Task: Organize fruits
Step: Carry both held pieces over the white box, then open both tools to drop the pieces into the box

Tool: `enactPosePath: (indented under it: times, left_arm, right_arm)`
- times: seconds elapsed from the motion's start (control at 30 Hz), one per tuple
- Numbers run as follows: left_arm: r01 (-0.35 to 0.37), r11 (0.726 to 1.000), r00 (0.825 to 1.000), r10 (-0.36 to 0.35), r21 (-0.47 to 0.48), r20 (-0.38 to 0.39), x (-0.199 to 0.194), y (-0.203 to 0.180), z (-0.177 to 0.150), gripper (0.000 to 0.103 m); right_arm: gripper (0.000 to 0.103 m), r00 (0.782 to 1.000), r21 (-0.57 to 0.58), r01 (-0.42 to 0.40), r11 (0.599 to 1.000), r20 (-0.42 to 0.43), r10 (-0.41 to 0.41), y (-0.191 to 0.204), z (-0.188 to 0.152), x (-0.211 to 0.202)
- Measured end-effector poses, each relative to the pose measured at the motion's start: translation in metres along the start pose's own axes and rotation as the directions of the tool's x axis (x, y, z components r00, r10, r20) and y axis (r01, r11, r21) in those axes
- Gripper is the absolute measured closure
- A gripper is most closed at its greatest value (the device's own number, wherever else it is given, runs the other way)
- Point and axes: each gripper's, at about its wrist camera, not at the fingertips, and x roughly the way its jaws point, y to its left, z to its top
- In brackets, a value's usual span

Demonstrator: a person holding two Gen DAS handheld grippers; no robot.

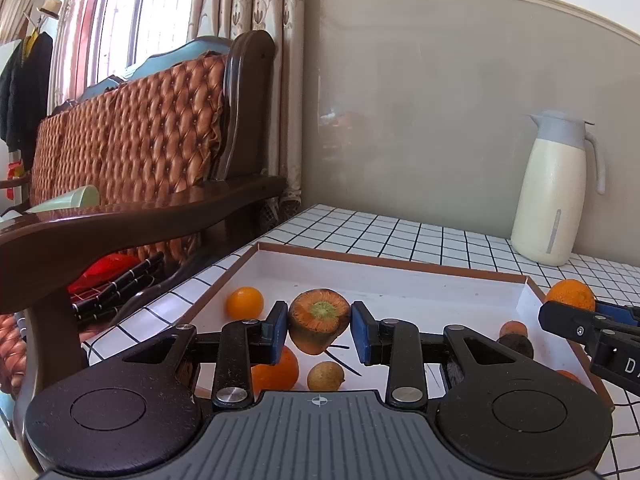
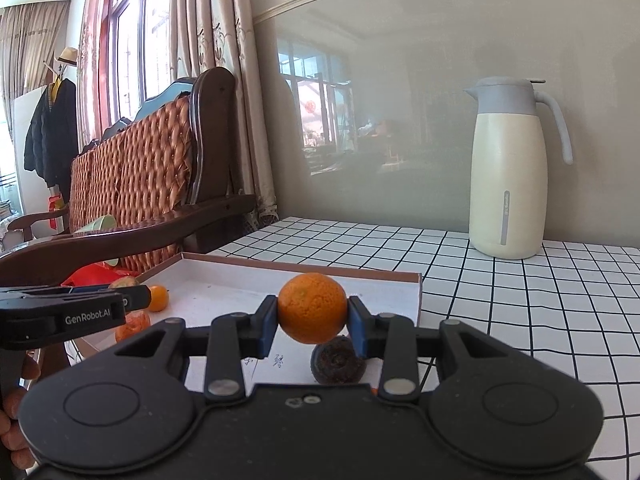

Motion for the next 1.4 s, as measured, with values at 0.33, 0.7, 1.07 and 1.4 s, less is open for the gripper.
enactPosePath:
  times: [0.33, 0.7, 1.07, 1.4]
  left_arm:
    - [-0.017, 1.0, 1.0, 0.017, -0.011, -0.003, 0.014, 0.005, 0.002, 0.069]
    - [-0.024, 0.999, 1.0, 0.024, -0.022, -0.009, 0.029, 0.006, 0.008, 0.069]
    - [-0.041, 0.998, 0.995, 0.036, -0.054, -0.089, 0.068, 0.018, 0.014, 0.005]
    - [-0.082, 0.996, 0.995, 0.083, -0.022, 0.05, 0.035, 0.018, 0.029, 0.0]
  right_arm:
    - [0.075, 1.0, 0.004, 0.026, 1.0, -0.006, -0.026, 0.0, 0.001, 0.012]
    - [0.075, 0.997, 0.027, 0.061, 0.998, -0.046, -0.06, -0.007, 0.007, 0.033]
    - [0.023, 0.985, 0.04, 0.174, 0.984, -0.016, -0.174, -0.014, 0.011, 0.045]
    - [0.006, 0.976, 0.07, 0.113, 0.991, 0.178, -0.123, -0.019, 0.022, 0.006]
